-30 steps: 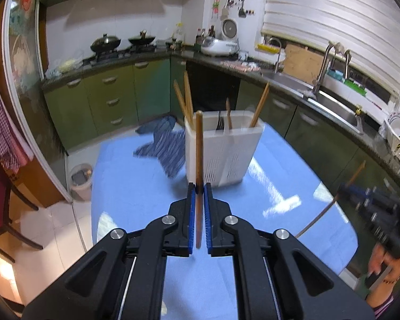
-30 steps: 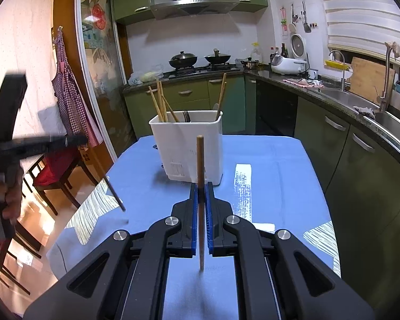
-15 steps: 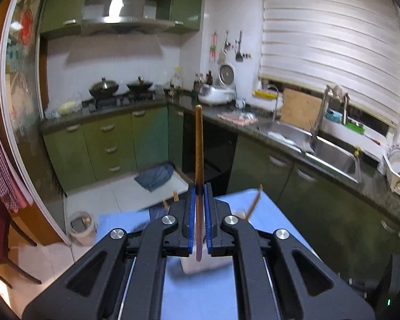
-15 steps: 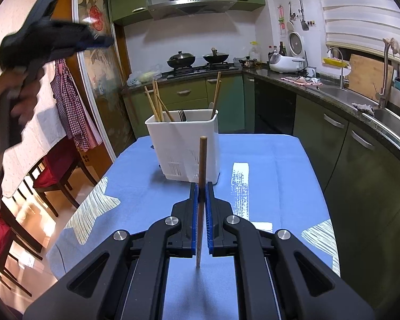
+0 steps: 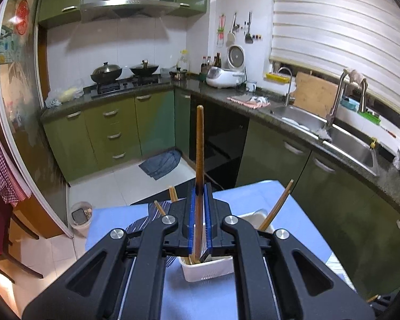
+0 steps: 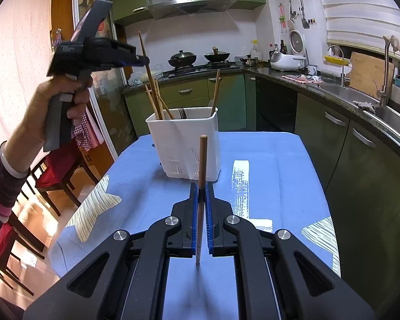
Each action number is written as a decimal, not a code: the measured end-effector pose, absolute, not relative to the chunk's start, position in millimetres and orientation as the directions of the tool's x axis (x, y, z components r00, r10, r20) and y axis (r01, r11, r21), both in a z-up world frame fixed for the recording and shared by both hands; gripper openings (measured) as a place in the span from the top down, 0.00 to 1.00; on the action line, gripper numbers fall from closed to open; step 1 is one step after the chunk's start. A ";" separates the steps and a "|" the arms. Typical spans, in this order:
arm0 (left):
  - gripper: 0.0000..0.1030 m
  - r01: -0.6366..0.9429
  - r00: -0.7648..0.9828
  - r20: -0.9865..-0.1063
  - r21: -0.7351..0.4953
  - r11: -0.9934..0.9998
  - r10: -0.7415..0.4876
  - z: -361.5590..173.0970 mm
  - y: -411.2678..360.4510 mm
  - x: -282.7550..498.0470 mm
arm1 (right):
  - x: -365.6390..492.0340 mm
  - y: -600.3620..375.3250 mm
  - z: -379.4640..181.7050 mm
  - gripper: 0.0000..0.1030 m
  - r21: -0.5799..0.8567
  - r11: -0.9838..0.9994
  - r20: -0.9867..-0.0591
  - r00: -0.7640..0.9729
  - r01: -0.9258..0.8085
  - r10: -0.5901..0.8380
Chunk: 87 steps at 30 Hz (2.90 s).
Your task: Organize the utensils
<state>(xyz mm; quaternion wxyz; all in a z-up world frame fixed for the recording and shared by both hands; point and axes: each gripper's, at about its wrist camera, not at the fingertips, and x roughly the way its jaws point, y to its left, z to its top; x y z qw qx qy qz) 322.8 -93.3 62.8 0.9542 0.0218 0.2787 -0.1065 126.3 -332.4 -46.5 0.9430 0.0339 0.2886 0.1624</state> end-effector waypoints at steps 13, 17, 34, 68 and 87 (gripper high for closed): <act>0.62 0.249 0.858 -0.448 -0.065 0.966 -0.251 69.3 -50.8 226.2 | 155.9 -320.3 18.5 0.94 0.159 0.926 -0.433 0.819 -0.342 0.377; 0.58 0.247 0.866 -0.430 -0.078 0.966 -0.256 55.2 -31.9 189.1 | 180.2 -312.4 67.0 0.94 0.146 0.928 -0.322 0.870 -0.344 0.373; 0.34 0.149 0.881 -0.442 -0.086 0.985 -0.171 15.5 29.4 124.3 | 329.7 -264.3 49.4 0.94 0.124 0.960 -0.376 0.883 -0.251 0.279; 0.07 0.112 0.884 -0.438 -0.141 0.984 -0.163 -67.8 -9.5 94.5 | 109.8 -327.5 -94.9 0.05 0.056 0.989 -0.397 0.905 -0.140 0.150; 0.07 0.114 0.897 -0.417 -0.103 0.988 -0.147 -38.7 -17.2 -0.5 | -28.5 -318.6 -40.0 0.05 0.002 0.989 -0.273 0.951 -0.148 0.143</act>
